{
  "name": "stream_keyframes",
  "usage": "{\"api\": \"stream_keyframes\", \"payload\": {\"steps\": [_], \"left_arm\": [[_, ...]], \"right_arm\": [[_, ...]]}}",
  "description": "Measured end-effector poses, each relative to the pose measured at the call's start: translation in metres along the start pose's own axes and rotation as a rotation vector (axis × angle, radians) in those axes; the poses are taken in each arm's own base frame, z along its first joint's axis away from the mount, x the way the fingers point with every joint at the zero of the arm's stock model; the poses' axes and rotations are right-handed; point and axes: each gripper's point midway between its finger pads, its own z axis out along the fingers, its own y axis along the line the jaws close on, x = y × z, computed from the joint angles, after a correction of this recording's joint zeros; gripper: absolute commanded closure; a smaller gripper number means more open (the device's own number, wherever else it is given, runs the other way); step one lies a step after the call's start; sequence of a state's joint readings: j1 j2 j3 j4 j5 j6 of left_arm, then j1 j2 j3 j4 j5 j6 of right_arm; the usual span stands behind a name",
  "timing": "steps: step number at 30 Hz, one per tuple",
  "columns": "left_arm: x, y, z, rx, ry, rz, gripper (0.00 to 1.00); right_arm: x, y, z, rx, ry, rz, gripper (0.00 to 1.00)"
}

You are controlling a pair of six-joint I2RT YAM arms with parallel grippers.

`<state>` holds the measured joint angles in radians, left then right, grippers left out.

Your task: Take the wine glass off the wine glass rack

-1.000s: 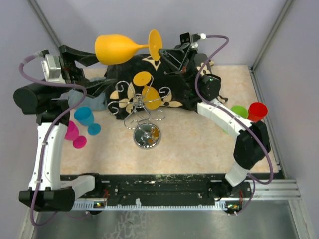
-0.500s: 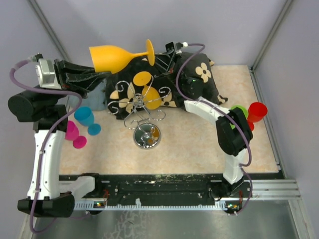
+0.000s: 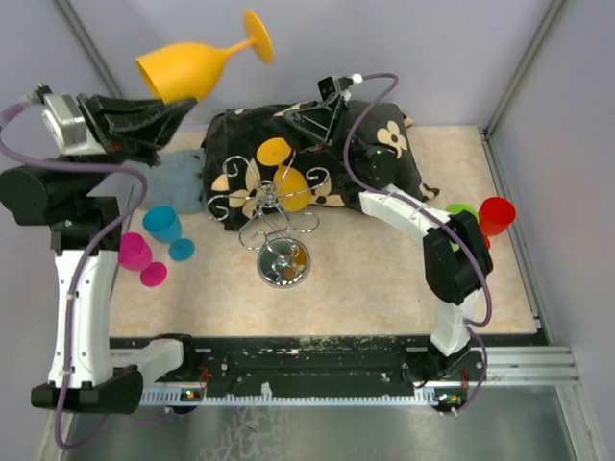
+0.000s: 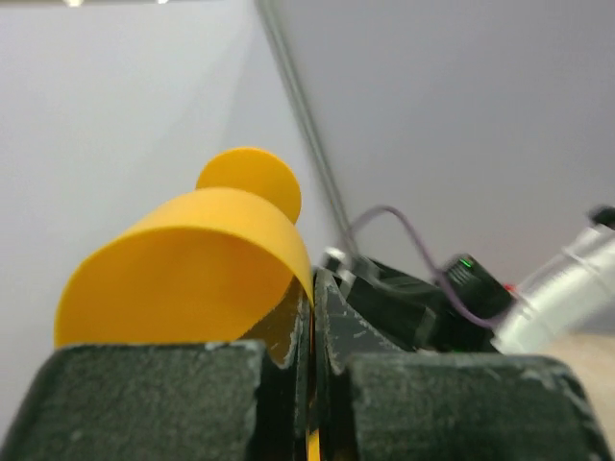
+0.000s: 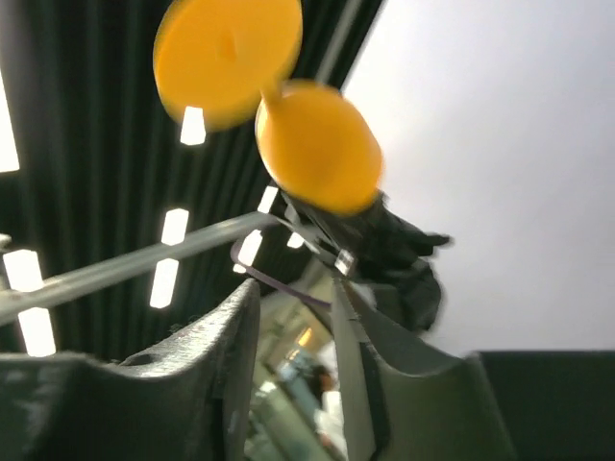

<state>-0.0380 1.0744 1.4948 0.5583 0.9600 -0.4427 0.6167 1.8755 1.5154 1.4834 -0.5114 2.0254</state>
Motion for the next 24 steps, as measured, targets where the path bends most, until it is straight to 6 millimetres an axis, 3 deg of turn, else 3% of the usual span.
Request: {"api": "stream_keyframes", "payload": {"steps": [3,5,8,11,13,16,18,21,24], "left_arm": [[-0.01,0.039,0.012,-0.114,0.004,0.077,1.0],[-0.022,0.077,0.021,-0.222,0.015,0.138,1.0],[-0.02,0.131,0.022,-0.384,0.084,0.19,1.0],[0.005,0.173,0.009,-0.512,0.202,0.181,1.0],[0.035,0.19,-0.007,-0.581,0.311,0.133,1.0],[0.079,0.194,-0.034,-0.65,0.466,0.038,1.0],[0.104,0.186,-0.053,-0.675,0.558,-0.027,1.0],[0.133,0.159,-0.081,-0.69,0.686,-0.115,1.0],[0.141,0.126,-0.104,-0.684,0.779,-0.168,1.0]], "right_arm": [[0.01,-0.002,-0.005,0.085,0.019,-0.038,0.47],[0.017,0.0,-0.006,0.174,0.036,-0.084,0.44],[0.029,0.018,0.0,0.285,0.061,-0.2,0.42],[0.041,0.049,0.004,0.403,0.077,-0.368,0.41],[0.045,0.07,0.005,0.474,0.07,-0.482,0.41],[0.046,0.094,-0.006,0.587,0.035,-0.626,0.41],[0.044,0.099,-0.02,0.671,0.007,-0.69,0.4],[0.035,0.093,-0.051,0.845,-0.042,-0.756,0.4],[0.023,0.079,-0.086,1.024,-0.08,-0.793,0.4]]}}
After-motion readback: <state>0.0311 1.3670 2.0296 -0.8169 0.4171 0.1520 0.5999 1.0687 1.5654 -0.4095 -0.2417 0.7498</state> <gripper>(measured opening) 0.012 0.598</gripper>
